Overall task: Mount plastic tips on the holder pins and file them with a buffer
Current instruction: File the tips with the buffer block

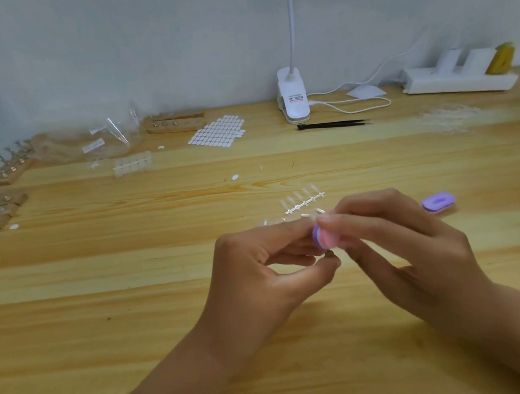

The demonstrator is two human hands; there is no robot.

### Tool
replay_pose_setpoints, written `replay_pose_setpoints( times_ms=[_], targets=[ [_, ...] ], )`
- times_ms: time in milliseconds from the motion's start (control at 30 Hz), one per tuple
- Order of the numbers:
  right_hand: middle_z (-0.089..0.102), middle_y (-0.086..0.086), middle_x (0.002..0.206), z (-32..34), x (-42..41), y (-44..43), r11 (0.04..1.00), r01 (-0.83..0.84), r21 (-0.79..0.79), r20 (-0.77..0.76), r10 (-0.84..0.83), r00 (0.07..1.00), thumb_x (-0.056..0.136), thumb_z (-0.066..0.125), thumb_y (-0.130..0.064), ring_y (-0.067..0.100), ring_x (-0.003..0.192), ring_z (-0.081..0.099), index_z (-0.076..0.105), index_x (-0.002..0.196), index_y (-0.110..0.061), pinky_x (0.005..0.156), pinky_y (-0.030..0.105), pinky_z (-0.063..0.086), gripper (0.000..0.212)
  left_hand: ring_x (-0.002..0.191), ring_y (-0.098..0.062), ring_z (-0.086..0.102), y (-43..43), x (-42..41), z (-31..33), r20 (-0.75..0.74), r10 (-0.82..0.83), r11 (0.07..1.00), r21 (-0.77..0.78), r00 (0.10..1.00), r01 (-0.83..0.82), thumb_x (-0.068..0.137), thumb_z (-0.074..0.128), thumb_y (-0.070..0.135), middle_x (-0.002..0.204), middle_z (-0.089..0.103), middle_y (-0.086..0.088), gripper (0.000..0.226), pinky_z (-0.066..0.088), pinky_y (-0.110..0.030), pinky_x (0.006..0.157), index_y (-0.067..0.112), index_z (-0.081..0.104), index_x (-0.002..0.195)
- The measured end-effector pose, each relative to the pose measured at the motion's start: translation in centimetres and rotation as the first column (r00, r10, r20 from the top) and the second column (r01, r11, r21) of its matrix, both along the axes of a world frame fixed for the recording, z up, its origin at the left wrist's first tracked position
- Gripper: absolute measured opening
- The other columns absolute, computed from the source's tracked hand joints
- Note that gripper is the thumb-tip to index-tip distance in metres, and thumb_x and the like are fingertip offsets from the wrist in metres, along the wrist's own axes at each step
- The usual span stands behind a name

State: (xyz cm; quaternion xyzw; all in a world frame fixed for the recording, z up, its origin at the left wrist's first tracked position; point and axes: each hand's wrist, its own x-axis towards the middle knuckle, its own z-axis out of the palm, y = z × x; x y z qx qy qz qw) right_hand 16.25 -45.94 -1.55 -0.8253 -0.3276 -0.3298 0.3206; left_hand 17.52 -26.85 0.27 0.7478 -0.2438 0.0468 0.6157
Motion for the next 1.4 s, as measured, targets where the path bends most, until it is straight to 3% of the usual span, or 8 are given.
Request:
replay_pose_setpoints(
  times_ms=[367, 500, 733, 867, 967, 1067, 1167, 1400],
  targets=[
    [0.065, 0.007, 0.107, 0.0, 0.3, -0.7, 0.998, 0.058, 0.012, -0.023, -0.058, 0.998, 0.09, 0.066, 0.003, 0.019, 0.099, 0.066, 0.065, 0.118, -0.012, 0.089, 0.029, 0.051, 0.033, 0.075, -0.009, 0.074, 0.1, 0.2, 0.1, -0.024, 0.003, 0.999, -0.042, 1.0, -0.004, 0.07, 0.083, 0.001, 0.079, 0.076, 0.006, 0.031, 0.057, -0.018, 0.071, 0.024, 0.079, 0.089],
    [0.063, 0.008, 0.11, -0.1, 0.0, 0.6, 0.999, -0.024, 0.028, 0.02, 0.023, 1.0, 0.093, 0.064, 0.002, 0.016, 0.103, 0.065, 0.065, 0.121, -0.005, 0.091, 0.023, 0.048, 0.029, 0.078, -0.007, 0.074, 0.0, 0.1, 0.0, -0.021, -0.045, 0.999, -0.032, 0.999, 0.044, 0.072, 0.08, 0.0, 0.084, 0.077, 0.008, 0.033, 0.055, -0.014, 0.071, 0.024, 0.078, 0.095],
    [0.064, 0.01, 0.108, 0.0, 0.1, -0.3, 1.0, -0.003, 0.013, 0.014, 0.003, 1.0, 0.095, 0.06, -0.004, 0.018, 0.101, 0.065, 0.063, 0.121, -0.009, 0.09, 0.025, 0.05, 0.027, 0.078, -0.01, 0.074, -0.3, 0.2, -0.1, -0.078, -0.052, 0.998, -0.023, 0.996, 0.05, 0.072, 0.081, 0.003, 0.084, 0.076, 0.006, 0.033, 0.055, -0.017, 0.072, 0.023, 0.078, 0.097],
    [0.064, 0.007, 0.11, 0.0, 0.1, 0.0, 1.0, 0.001, 0.027, 0.01, -0.002, 1.0, 0.095, 0.06, -0.004, 0.016, 0.102, 0.065, 0.063, 0.122, -0.011, 0.09, 0.025, 0.05, 0.028, 0.077, -0.017, 0.072, -0.2, 0.4, 0.0, -0.05, -0.037, 0.999, 0.008, 0.998, 0.038, 0.07, 0.08, 0.008, 0.085, 0.075, 0.004, 0.031, 0.058, -0.027, 0.071, 0.025, 0.078, 0.096],
    [0.064, 0.006, 0.11, 0.1, 0.1, -0.4, 0.999, 0.018, 0.027, -0.005, -0.018, 1.0, 0.095, 0.06, -0.005, 0.016, 0.102, 0.065, 0.064, 0.121, -0.012, 0.091, 0.024, 0.049, 0.027, 0.075, -0.016, 0.066, -0.2, 0.6, 0.1, -0.015, 0.003, 0.999, 0.042, 1.0, -0.003, 0.066, 0.081, 0.013, 0.082, 0.068, 0.005, 0.032, 0.056, -0.026, 0.066, 0.029, 0.078, 0.094],
    [0.063, 0.005, 0.112, 0.1, -0.1, -0.4, 0.999, 0.02, 0.044, -0.009, -0.019, 1.0, 0.095, 0.06, -0.005, 0.014, 0.106, 0.064, 0.064, 0.122, -0.009, 0.093, 0.022, 0.048, 0.028, 0.086, -0.014, 0.065, -0.1, 0.7, 0.1, -0.008, 0.003, 0.999, 0.041, 1.0, -0.002, 0.065, 0.082, 0.014, 0.091, 0.065, 0.008, 0.034, 0.054, -0.02, 0.068, 0.03, 0.078, 0.095],
    [0.063, 0.008, 0.111, 0.0, -0.1, -0.3, 1.0, -0.012, -0.009, 0.007, 0.012, 1.0, 0.096, 0.059, -0.001, 0.022, 0.103, 0.066, 0.064, 0.124, -0.004, 0.088, 0.031, 0.052, 0.029, 0.1, -0.012, 0.069, 0.0, 0.6, 0.1, -0.067, -0.032, 0.999, -0.008, 0.997, 0.031, 0.065, 0.082, 0.012, 0.11, 0.071, 0.012, 0.035, 0.055, -0.02, 0.077, 0.029, 0.078, 0.095],
    [0.062, 0.006, 0.112, -0.3, 0.2, -1.2, 0.998, 0.041, -0.044, -0.024, -0.042, 0.999, 0.095, 0.059, 0.002, 0.017, 0.104, 0.064, 0.065, 0.124, -0.006, 0.091, 0.026, 0.05, 0.031, 0.069, -0.015, 0.071, 0.0, 0.7, 0.0, -0.235, -0.084, 0.989, -0.137, 0.968, 0.053, 0.065, 0.082, 0.004, 0.078, 0.075, -0.005, 0.025, 0.054, -0.021, 0.065, 0.015, 0.072, 0.084]
  ],
)
